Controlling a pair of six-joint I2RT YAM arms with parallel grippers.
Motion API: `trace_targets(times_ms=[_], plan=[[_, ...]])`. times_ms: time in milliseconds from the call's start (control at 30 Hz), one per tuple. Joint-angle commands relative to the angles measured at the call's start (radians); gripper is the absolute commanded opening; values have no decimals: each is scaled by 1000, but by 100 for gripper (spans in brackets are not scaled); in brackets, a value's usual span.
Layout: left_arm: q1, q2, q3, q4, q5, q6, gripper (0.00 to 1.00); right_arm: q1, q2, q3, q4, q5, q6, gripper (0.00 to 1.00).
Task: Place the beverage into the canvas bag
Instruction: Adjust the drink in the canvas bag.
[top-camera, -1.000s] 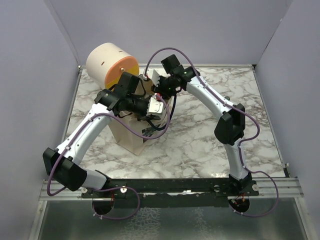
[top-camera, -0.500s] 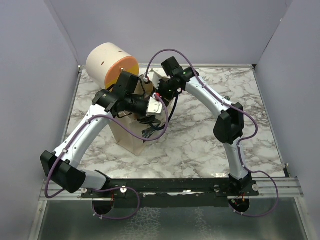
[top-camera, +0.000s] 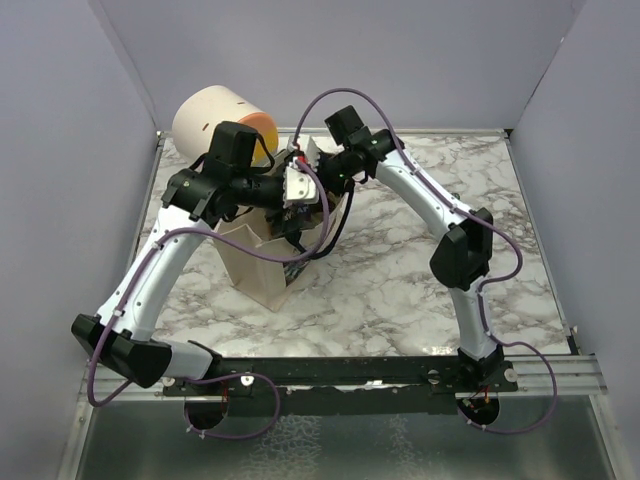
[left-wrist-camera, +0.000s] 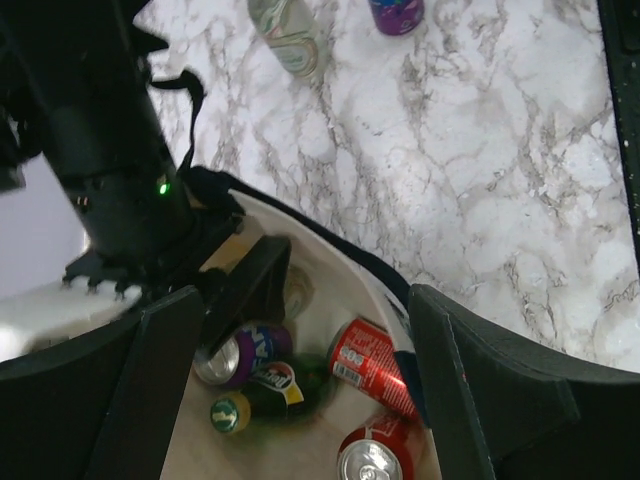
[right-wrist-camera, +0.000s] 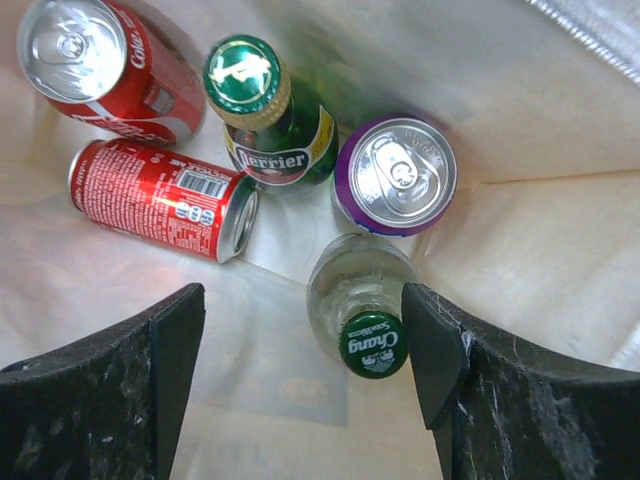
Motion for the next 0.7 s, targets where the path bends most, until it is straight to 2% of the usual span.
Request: trace_targets(times_ms=[0, 100, 200, 667], plan=[[69, -49, -25, 56, -58, -99, 86, -5, -100, 14, 42, -45, 31, 80], [140, -58, -44, 107, -64, -181, 86, -10, -118, 30, 62, -57, 67, 80], [183, -52, -47, 85, -80, -179, 86, -27, -129, 52, 81, -77, 110, 80], [186, 62, 6, -288, -220, 113, 85, -98, -220, 49, 100, -94, 137, 80]])
